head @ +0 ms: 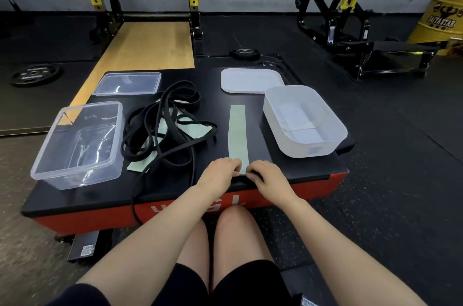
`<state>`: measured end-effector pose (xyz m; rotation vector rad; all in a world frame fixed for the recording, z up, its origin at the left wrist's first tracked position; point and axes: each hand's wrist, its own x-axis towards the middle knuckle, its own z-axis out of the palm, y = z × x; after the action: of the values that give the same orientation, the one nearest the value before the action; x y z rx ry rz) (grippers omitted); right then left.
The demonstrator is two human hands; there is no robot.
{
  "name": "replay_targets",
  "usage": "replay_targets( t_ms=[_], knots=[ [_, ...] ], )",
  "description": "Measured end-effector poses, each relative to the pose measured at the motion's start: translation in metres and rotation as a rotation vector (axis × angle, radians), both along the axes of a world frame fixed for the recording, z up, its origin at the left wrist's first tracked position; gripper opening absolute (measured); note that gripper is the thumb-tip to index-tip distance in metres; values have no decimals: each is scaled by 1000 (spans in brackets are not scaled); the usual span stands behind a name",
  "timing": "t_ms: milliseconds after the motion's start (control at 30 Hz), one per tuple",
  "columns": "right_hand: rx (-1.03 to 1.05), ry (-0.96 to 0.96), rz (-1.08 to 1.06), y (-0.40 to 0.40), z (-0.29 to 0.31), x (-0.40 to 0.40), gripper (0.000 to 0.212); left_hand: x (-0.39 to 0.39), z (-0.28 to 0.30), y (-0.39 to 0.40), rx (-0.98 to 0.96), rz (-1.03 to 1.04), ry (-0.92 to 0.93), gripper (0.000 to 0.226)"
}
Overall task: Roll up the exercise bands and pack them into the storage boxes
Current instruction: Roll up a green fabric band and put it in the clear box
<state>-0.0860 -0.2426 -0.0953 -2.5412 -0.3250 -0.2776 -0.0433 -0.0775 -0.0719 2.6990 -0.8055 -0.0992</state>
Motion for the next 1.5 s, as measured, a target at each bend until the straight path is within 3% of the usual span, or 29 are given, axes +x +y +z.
replay_targets(
  t_ms=[200,333,500,667,933,1067,1233,1500],
  knots=[
    [127,56,-85,5,-3,-2,9,-1,-7,0,-49,46,28,20],
    [126,109,-118,7,-1,3,10,-1,-9,-1,-93,53,7,6],
    [136,88,-166,11,-4,3,12,-5,-15,-4,-123,107,9,11],
    [88,61,-149,11,-7,6,9,-9,-19,3,-74,86,-79,26],
    [-108,38,-87,7,0,-1,15,-4,-16,2,-288,131,73,14],
    [-157,50,-46,8,5,4,15,1,-9,4,-291,129,147,16],
    [-115,151,-17,7,10,14,12,3,-5,3,-269,163,156,13],
    [174,225,-137,8,7,20,12,8,-13,0,-283,144,131,12]
  ],
)
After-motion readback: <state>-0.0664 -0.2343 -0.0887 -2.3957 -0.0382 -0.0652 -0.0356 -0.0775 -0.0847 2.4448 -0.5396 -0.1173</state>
